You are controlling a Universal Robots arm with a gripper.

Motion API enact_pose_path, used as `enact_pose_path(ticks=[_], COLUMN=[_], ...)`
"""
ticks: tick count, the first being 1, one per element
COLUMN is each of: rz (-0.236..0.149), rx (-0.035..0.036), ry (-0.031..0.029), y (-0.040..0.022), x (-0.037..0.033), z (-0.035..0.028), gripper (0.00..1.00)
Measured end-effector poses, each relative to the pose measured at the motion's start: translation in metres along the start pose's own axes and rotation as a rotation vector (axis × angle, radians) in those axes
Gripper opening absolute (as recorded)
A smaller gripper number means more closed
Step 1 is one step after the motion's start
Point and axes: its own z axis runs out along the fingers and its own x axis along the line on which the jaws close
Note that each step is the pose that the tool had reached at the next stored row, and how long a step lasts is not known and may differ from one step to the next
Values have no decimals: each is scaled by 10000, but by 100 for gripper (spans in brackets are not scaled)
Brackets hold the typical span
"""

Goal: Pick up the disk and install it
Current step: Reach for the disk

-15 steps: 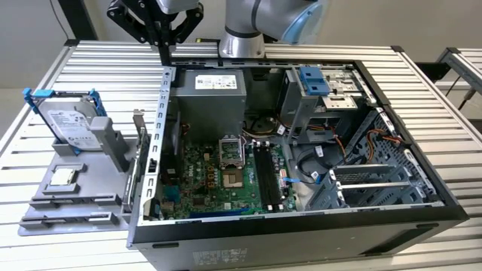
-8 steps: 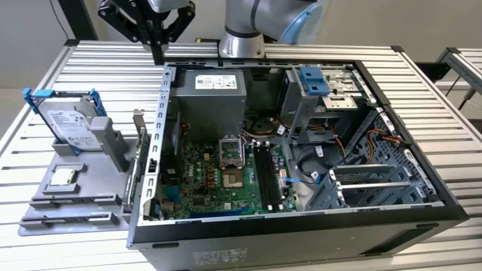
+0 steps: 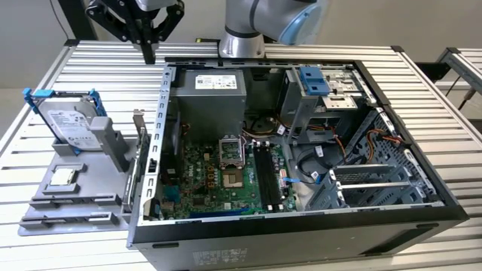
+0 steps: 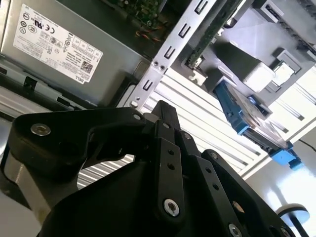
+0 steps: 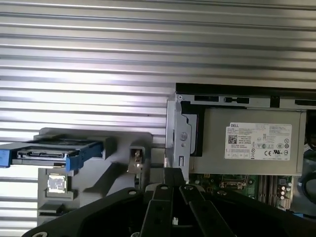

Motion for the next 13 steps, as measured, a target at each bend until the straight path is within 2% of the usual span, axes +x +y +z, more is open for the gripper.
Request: enact_pose_path(ticks=[7,13], rz=[-146,-187], rx=[9,8], ry=[14,39], y=[23,33], x=[139,326], z=[3,20], gripper=[0,0])
